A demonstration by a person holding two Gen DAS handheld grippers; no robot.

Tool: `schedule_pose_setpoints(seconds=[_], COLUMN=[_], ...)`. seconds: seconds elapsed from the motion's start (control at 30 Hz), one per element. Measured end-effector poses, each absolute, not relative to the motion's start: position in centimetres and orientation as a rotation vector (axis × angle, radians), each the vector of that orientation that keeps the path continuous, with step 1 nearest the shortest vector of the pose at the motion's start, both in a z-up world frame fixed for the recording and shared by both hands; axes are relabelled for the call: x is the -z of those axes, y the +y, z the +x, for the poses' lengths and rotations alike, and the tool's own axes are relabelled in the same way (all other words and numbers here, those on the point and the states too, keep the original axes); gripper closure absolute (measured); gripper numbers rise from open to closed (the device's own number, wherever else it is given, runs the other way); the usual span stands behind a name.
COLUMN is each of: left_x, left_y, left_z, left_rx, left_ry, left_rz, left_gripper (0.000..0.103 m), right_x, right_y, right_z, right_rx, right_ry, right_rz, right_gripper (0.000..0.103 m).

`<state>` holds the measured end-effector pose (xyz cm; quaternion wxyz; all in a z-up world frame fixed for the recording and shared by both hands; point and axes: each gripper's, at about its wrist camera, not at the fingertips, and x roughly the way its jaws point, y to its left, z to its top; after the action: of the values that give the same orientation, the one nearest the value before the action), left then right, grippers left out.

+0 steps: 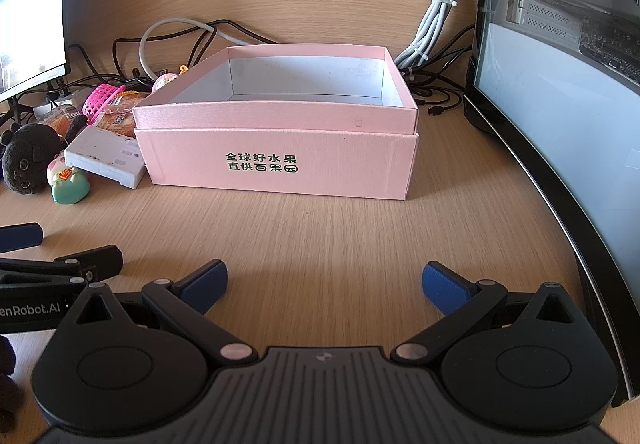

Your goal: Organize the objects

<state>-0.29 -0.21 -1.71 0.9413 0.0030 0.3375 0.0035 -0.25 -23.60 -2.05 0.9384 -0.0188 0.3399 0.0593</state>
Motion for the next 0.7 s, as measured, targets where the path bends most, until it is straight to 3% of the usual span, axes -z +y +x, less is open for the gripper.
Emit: schedule_pose_setpoints(seconds=[0.7], left_x=[2.11], left_y=[-0.24], left_z=[-0.34], left_rx=[-0.011], left_ry=[0.688], left_rz=[0.006], left_gripper=[0.001], right_x=[2.1], right_y=[-23.02], right_z=[-0.17], right_rx=[-0.128], right_ry=[0.713], right_rz=[-0.037], right_gripper=[0.0])
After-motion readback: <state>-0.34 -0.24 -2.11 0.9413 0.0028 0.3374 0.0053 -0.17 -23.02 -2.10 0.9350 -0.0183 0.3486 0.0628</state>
